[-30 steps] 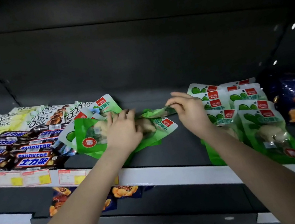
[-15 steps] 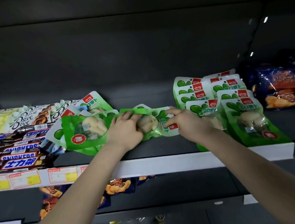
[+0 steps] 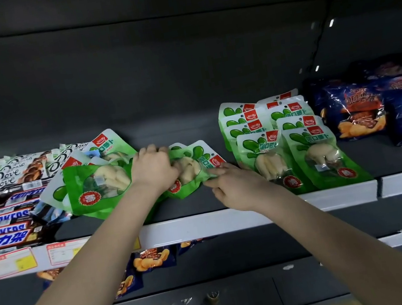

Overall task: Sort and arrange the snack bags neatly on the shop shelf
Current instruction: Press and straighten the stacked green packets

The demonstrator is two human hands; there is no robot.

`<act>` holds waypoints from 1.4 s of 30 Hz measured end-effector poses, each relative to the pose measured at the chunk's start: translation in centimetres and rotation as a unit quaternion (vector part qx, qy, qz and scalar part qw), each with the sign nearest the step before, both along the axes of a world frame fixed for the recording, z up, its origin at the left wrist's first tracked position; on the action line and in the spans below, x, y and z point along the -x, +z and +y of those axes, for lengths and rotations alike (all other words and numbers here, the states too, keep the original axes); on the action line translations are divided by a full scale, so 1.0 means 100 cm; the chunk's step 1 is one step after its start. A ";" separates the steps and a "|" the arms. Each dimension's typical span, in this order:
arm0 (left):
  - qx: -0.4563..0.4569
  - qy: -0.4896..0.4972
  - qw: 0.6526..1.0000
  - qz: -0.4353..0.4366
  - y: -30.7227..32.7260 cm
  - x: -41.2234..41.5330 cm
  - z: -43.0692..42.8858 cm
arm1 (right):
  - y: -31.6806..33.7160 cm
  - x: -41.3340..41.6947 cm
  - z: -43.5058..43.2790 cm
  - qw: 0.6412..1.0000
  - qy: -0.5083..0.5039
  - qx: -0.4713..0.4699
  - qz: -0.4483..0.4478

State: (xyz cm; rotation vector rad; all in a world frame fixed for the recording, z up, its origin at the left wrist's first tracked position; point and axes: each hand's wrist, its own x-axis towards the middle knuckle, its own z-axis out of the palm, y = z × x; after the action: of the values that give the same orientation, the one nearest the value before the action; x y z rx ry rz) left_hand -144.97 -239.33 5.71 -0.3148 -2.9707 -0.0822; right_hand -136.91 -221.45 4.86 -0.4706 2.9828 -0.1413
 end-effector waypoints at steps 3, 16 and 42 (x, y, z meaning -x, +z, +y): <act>-0.044 0.027 0.999 0.005 -0.001 -0.001 -0.007 | -0.003 0.010 0.002 0.999 -0.020 -0.018 0.028; -0.358 -0.015 0.932 -0.054 -0.009 -0.015 -0.016 | 0.004 0.033 -0.012 0.883 -0.169 0.435 0.055; 0.083 0.015 0.992 -0.094 -0.012 0.023 -0.011 | 0.017 0.095 -0.004 0.794 -0.278 0.514 0.168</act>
State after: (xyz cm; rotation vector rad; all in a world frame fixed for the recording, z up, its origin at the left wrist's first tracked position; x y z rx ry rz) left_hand -147.31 -240.45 4.54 -0.2960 -3.1760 0.1493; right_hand -146.38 -221.83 6.56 0.4098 2.9589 -1.9490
